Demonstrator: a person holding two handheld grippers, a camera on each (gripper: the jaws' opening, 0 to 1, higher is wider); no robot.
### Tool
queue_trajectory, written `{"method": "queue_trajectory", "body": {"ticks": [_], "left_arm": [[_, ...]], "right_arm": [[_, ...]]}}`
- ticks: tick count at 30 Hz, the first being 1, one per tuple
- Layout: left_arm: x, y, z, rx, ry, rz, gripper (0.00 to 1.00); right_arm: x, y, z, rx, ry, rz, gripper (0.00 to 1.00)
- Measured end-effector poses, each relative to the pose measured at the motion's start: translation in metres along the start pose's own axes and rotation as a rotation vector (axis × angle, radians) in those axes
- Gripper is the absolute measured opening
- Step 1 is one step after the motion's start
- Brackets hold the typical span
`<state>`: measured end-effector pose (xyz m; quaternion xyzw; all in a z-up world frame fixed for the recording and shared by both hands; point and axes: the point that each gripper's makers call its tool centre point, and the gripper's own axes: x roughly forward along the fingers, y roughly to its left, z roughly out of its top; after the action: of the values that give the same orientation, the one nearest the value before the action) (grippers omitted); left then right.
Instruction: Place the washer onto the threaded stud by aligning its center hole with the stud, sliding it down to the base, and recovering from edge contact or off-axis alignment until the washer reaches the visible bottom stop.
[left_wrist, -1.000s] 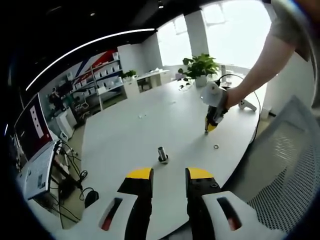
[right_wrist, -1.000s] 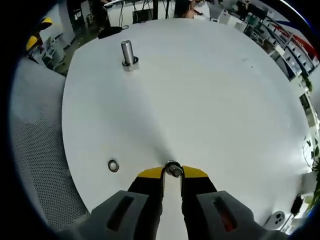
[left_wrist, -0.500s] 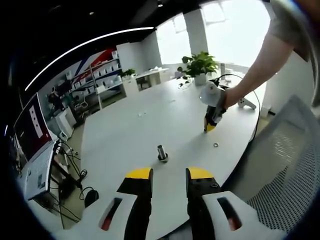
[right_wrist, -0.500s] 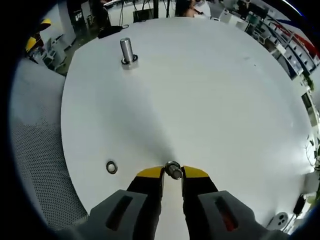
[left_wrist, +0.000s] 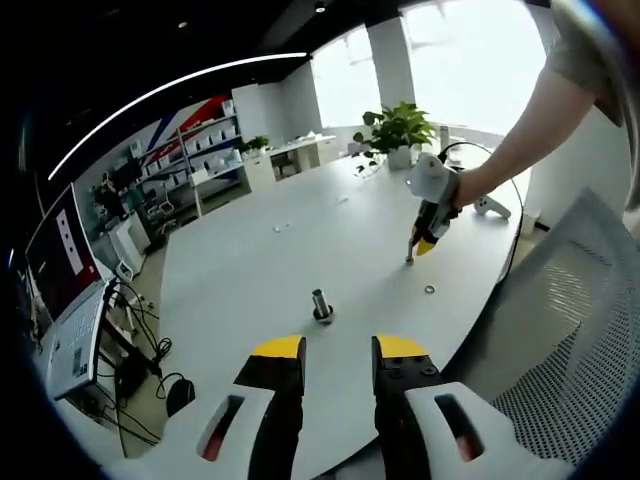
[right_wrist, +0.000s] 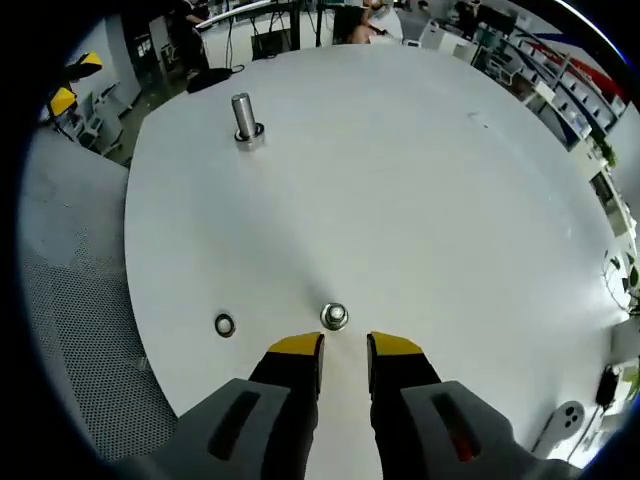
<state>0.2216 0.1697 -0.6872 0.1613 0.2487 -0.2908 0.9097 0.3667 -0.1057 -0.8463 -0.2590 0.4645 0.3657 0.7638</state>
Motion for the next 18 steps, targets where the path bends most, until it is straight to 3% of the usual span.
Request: {"method": "queue_trajectory", "body": {"ticks": [11, 18], "left_arm": [[0.0, -0.004, 0.0, -0.005, -0.007, -0.023, 0.26], [-0.002, -0.004, 0.006, -0.05, -0.046, -0.035, 0.28]], "right_arm": [[-0.016, 0.001, -0.016, 0.024, 0.001, -0.036, 0.2], [-0.031, 0.016, -0.013, 0.02, 0.014, -0.051, 0.2]]}}
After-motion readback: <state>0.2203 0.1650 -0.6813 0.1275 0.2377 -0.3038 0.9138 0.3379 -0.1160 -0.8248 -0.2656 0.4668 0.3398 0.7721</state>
